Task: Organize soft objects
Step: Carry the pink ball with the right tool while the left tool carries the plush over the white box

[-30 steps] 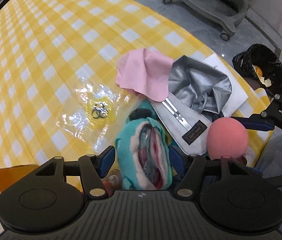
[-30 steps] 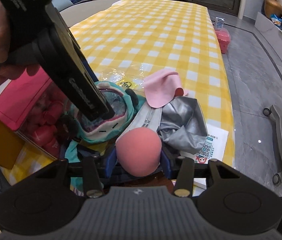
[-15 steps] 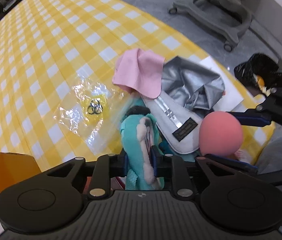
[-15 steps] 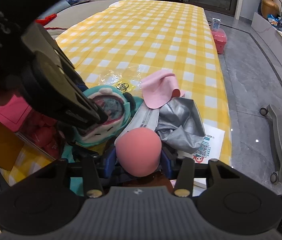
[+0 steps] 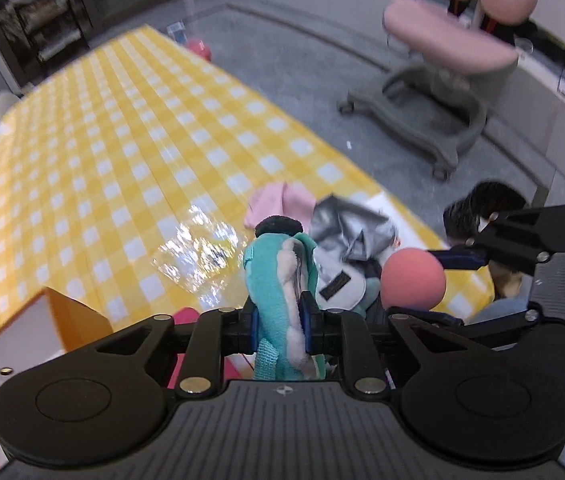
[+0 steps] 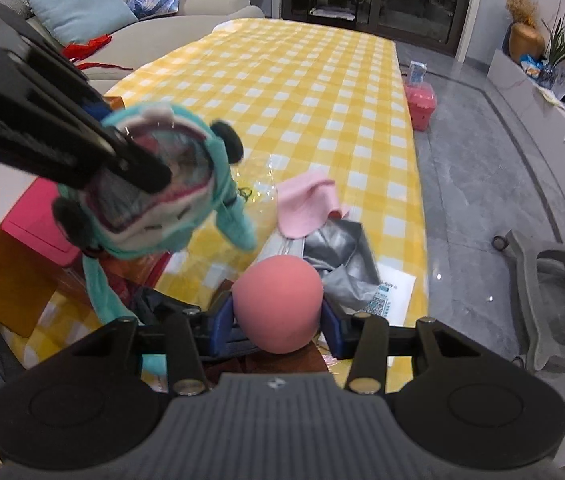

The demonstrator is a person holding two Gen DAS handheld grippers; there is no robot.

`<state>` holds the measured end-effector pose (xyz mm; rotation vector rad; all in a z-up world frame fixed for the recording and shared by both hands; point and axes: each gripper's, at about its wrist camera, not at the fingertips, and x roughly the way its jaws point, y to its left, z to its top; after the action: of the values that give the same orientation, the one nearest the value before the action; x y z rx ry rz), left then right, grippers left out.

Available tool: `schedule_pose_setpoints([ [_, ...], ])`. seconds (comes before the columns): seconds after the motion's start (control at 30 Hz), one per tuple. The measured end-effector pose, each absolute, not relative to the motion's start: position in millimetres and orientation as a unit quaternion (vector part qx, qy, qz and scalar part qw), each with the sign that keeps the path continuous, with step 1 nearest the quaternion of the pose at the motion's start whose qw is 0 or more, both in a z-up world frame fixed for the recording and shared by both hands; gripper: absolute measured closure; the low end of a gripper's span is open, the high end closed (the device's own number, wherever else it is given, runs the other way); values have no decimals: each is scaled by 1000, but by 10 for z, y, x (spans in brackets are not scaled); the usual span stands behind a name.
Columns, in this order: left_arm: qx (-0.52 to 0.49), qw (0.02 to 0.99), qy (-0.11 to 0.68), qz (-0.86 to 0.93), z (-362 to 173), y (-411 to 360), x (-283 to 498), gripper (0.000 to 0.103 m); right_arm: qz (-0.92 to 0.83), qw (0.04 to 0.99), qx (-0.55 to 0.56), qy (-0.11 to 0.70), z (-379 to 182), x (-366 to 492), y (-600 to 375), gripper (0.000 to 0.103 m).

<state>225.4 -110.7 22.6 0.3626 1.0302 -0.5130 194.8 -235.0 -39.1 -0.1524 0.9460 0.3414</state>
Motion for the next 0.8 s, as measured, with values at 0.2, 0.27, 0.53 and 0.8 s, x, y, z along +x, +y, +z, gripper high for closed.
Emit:
schedule_pose_setpoints([
  [0.2, 157, 855, 434, -235, 631, -911, 1942, 82, 161, 882, -85, 435, -129, 1828, -2293, 58],
  [0.27, 157, 865, 417, -230, 747, -832, 1840, 82, 159, 885, -90, 429, -46, 1779, -2260, 58],
  [0.53, 146, 899, 368, -185, 1045, -420, 1557, 82, 177, 899, -106, 387, 318, 1564, -2028, 58],
  [0.8, 107, 917, 367, -114, 1021, 169, 1452, 82, 233, 901, -111, 348, 622, 1487, -1577, 58],
])
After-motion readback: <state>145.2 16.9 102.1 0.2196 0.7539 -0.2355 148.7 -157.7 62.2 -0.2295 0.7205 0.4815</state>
